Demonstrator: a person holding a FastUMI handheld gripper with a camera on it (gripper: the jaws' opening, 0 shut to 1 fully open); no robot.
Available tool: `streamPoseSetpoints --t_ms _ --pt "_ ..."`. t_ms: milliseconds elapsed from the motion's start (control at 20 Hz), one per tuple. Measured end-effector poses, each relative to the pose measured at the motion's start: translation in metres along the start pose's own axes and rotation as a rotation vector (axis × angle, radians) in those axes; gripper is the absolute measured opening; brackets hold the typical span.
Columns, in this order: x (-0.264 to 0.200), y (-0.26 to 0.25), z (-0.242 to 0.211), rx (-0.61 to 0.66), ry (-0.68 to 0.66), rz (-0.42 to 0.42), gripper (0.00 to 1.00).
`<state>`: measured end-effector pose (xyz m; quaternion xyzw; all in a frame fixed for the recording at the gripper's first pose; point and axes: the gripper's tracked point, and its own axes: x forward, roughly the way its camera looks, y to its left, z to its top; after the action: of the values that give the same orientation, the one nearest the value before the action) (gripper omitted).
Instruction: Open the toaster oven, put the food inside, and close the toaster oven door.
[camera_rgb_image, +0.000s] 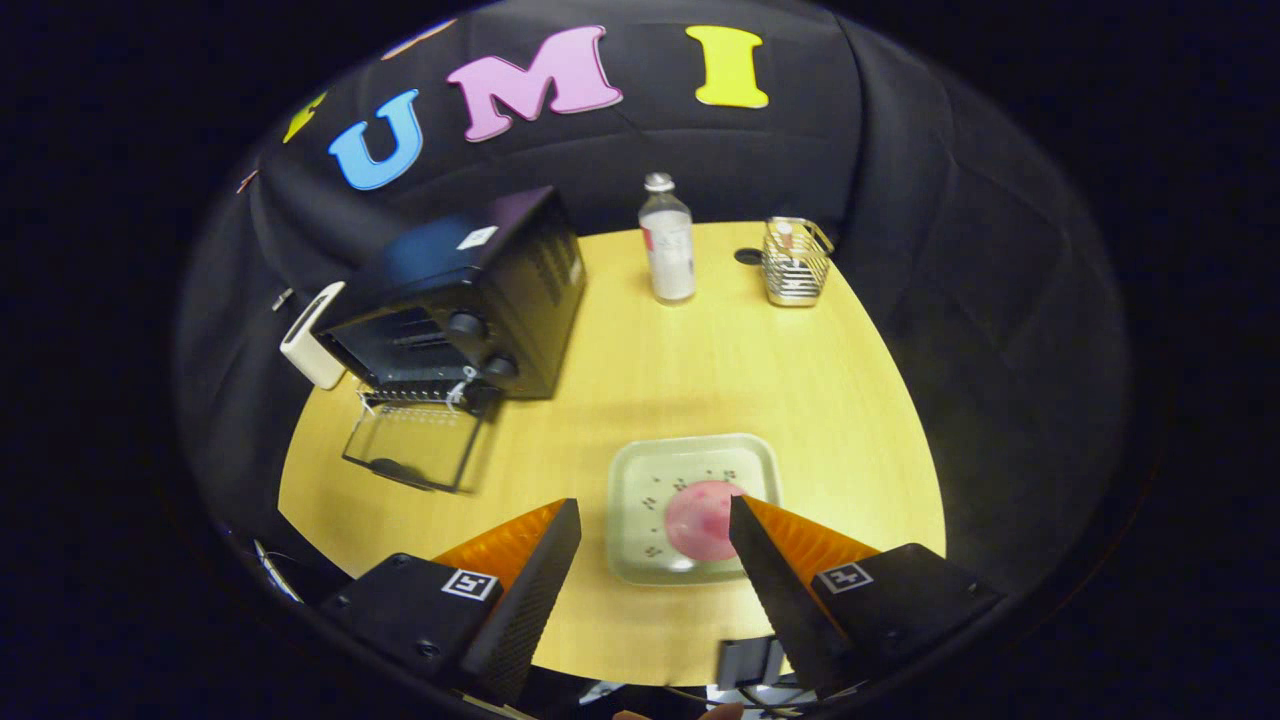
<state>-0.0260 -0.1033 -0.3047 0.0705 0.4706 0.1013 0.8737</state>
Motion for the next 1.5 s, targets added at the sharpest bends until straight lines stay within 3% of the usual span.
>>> streamPoseSetpoints --t_ms 300,450,500,600,700,750,900,950,1000,1050,1500 --pt "0.065 -0.071 -0.023 0.079 0.23 0.034 0.95" --pt "0.09 -0.076 -0.032 0.109 0.322 0.081 0.76" --pt "0.098 -0.074 -0.034 0.107 0.346 0.091 0.65" --pt "0.109 -0.077 -0.046 0.078 0.403 0.079 0.54" --pt "0.116 -0.078 -0.042 0.026 0.4 0.067 0.54" --pt "0.114 -0.074 -0.044 0.029 0.411 0.076 0.45" --pt "0.111 -0.07 -0.047 0.062 0.449 0.133 0.27" --pt "0.117 -0.071 -0.05 0.098 0.464 0.155 0.23" --pt "0.119 -0.071 -0.052 0.148 0.474 0.178 0.11" --pt "0.118 -0.073 -0.048 0.189 0.467 0.207 0.07" --pt "0.096 -0.059 -0.052 0.494 0.349 0.331 0.06"
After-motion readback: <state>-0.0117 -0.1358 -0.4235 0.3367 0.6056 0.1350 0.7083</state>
